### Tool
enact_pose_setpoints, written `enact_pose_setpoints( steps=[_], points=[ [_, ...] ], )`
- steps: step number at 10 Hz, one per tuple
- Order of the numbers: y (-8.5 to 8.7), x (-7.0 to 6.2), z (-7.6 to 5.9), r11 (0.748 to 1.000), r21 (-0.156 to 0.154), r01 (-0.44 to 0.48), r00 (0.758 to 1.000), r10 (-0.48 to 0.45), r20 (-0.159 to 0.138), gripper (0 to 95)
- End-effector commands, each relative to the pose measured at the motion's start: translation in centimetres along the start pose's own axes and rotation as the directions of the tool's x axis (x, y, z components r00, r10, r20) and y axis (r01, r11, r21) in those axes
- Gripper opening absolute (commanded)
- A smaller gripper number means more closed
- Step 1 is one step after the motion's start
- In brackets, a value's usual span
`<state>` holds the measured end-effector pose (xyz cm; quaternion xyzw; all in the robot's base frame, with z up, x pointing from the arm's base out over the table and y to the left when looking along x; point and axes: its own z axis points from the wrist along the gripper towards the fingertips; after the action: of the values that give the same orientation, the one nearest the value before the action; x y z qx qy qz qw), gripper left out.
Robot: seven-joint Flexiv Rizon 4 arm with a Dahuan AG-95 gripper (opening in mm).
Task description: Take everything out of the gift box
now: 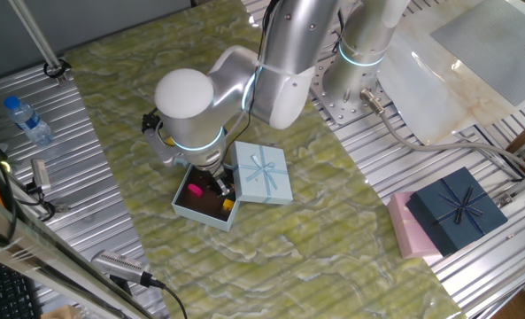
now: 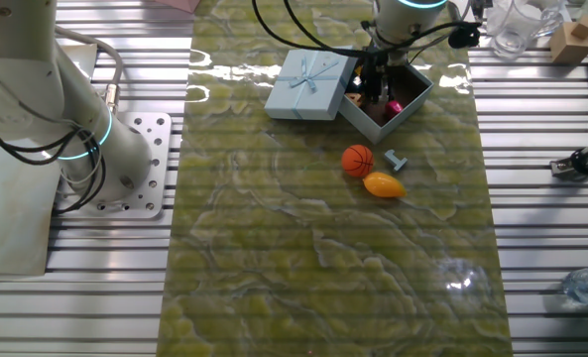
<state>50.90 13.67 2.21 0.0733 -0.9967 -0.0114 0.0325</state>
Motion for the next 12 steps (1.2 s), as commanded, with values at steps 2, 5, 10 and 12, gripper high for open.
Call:
enact_pose_setpoints(
  steps=[2,5,10,12],
  points=[
    [0.00,-0.04,-0.01,0.999,0.024,0.034,0.996,-0.036,0.076,38.0],
    [0.00,-0.04,-0.01,0.998,0.063,0.015,0.994,-0.022,0.103,38.0],
    [0.00,-0.04,-0.01,0.997,0.076,0.019,0.984,-0.032,0.173,38.0],
    [0.00,-0.04,-0.01,0.997,0.068,0.023,0.983,-0.035,0.178,38.0]
  ],
)
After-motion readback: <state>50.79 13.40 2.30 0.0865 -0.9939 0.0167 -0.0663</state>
